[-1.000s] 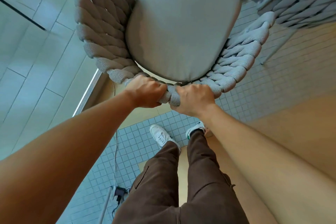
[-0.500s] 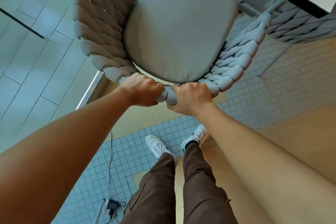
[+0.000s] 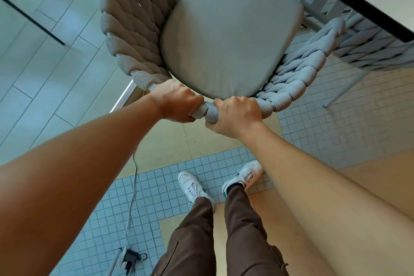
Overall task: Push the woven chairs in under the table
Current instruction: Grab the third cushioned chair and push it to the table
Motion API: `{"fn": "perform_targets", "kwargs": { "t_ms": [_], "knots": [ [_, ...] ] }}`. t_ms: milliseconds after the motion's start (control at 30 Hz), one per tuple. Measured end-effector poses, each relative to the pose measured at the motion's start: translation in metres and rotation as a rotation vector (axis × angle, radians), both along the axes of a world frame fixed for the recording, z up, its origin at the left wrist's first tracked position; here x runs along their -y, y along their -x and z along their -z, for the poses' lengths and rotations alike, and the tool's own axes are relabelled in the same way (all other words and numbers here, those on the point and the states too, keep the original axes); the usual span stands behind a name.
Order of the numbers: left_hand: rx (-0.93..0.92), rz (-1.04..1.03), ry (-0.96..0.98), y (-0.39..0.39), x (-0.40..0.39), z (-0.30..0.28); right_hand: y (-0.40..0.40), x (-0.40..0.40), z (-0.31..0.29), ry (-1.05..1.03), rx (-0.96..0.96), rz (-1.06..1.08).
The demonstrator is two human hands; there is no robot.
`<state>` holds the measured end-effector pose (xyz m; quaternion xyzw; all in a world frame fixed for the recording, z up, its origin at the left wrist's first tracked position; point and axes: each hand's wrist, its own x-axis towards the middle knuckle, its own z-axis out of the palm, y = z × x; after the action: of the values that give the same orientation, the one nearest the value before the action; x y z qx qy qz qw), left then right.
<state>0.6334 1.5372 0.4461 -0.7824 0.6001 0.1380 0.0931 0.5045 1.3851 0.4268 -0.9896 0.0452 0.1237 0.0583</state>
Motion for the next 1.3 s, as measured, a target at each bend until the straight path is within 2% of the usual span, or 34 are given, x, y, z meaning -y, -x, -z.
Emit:
{"fn": "perform_targets", "kwargs": {
  "t_ms": [333,467,700,1000,1167,1300],
  "knots": [
    [-0.067,-0.036,0.053,0.005,-0.004,-0.011,-0.002,-0.001,-0.004,-0.02,-0.02,0.062],
    [-0.035,-0.027,-0.001,-0.011,-0.013,-0.015,-0.001,-0.003,-0.006,-0.024,-0.012,0.087],
    [-0.034,0.052,-0.021,-0.026,-0.012,-0.007,-0.008,0.0,0.0,0.0,-0.031,0.025],
    [-0.03,0.018,0.002,-0.029,-0.012,-0.007,-0.016,0.0,-0.002,-0.001,-0.063,0.038],
    [-0.038,-0.109,-0.115,-0.017,-0.008,-0.012,-0.014,0.0,-0.012,-0.029,-0.111,0.08],
    [-0.122,-0.134,-0.236,-0.009,-0.004,-0.026,-0.007,-0.001,-0.025,-0.061,-0.185,0.138]
  ]
}}
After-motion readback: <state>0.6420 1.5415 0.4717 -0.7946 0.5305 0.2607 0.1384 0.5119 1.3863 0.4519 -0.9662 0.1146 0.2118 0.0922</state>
